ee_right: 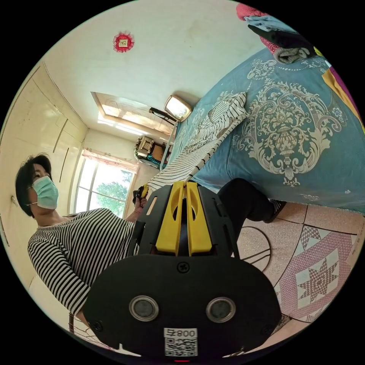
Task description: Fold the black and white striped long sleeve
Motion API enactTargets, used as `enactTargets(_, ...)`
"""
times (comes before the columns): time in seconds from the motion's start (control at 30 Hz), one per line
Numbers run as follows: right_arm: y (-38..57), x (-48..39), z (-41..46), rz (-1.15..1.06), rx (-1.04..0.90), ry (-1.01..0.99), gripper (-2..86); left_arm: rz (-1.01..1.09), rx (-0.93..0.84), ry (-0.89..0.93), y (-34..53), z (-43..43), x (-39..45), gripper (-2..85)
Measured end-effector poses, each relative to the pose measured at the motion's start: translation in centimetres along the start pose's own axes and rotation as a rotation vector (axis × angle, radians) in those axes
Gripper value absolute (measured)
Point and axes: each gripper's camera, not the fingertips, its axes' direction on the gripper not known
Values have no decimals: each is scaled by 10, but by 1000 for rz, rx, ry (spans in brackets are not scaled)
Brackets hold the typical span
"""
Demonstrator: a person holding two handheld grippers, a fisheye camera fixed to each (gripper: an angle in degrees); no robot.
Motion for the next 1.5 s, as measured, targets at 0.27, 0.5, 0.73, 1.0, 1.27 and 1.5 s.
enactTargets(0.27,32,16,-2,57,-25,-29,8,-42,16,29,40,-14,-27,6)
enactTargets(0.5,16,43,1,89,-6,-46,8,-54,10,51,34,3,-58,6)
enactTargets(0.73,-19,61,-5,88,33,-46,9,-49,28,69,19,18,-88,5)
enactTargets(1.0,-95,88,-7,67,88,-68,9,-23,27,73,-25,57,-134,5)
enactTargets(1.27,-209,114,0,22,111,-39,9,16,19,40,-102,122,-190,5)
enactTargets(1.5,-313,167,18,61,132,-33,10,30,-4,-6,-179,201,-258,5)
